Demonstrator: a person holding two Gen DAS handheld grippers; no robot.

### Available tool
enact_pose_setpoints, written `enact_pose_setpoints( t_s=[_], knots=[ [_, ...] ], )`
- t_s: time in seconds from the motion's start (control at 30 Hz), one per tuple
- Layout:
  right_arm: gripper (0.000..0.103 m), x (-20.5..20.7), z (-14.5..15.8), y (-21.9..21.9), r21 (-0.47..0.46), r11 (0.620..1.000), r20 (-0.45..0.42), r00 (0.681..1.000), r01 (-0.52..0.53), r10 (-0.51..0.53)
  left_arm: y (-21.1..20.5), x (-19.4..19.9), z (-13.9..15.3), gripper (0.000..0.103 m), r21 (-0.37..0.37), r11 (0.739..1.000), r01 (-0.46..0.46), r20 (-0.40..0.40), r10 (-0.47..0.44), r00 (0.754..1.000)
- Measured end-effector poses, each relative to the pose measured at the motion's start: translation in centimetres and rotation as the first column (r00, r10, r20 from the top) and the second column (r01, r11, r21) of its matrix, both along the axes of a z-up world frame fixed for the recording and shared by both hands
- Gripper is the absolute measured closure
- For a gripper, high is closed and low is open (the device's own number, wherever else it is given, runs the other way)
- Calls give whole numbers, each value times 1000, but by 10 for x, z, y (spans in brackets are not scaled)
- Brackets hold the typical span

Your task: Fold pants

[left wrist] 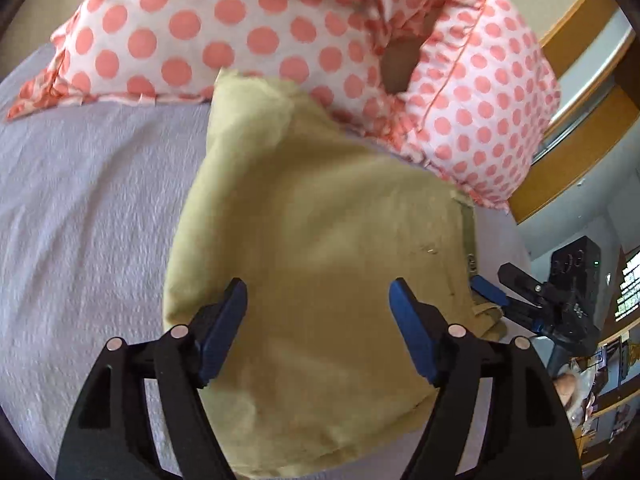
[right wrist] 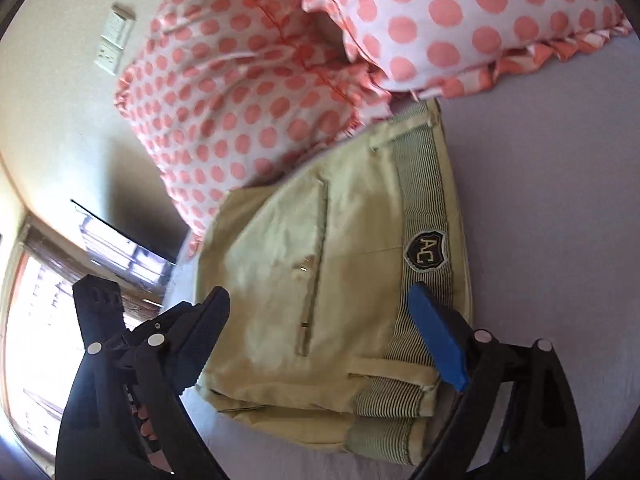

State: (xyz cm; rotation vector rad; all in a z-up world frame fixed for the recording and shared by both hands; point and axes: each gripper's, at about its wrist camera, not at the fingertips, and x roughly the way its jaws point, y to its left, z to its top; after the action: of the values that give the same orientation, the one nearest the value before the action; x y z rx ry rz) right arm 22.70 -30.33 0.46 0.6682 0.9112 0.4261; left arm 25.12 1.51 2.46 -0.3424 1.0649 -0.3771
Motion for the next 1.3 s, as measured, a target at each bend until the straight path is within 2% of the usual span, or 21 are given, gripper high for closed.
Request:
enact_pose_setpoints(
  t_s=[0.03, 0.1, 0.13, 0.17, 0.3, 0.37, 0.53, 0.67, 0.73, 1.3],
  knots=[
    [9, -2, 1, 0, -2, 1000, 13, 1000, 21, -21, -3, -3, 3, 30, 20, 1000, -19, 48, 18, 999],
    [9, -10, 6, 3, -48, 997, -25, 998, 57, -58, -9, -13, 9, 30, 128, 991, -43, 62, 35, 997],
    [8, -19, 12, 6, -99, 992, -19, 997, 78, -80, -11, -23, 13, 30, 142, 989, -38, 79, 27, 996],
    [1, -33, 19, 12, -168, 981, 5, 995, 96, -97, -12, -35, 16, 29, 158, 987, -32, 102, 16, 995],
    [1, -93, 31, 48, -382, 915, 130, 988, 127, -83, -14, -94, 21, 6, 306, 949, -73, 169, 21, 985],
    [1, -115, 26, 64, -497, 856, 152, 985, 146, -80, -15, -118, 16, 6, 336, 937, -92, 184, 31, 982],
    [1, -133, 3, 91, -593, 800, 120, 992, 96, -30, -21, -152, -6, 5, 381, 917, -117, 167, 56, 984],
    [1, -137, -7, 98, -634, 767, 99, 994, 97, -44, -28, -162, -15, 2, 446, 882, -151, 184, 75, 980],
    [1, -137, -7, 101, -657, 748, 94, 995, 92, -40, -27, -164, -16, 2, 439, 884, -164, 195, 84, 977],
    [1, -139, -7, 101, -654, 750, 98, 994, 100, -48, -28, -165, -17, 2, 441, 881, -171, 195, 91, 976]
  ],
)
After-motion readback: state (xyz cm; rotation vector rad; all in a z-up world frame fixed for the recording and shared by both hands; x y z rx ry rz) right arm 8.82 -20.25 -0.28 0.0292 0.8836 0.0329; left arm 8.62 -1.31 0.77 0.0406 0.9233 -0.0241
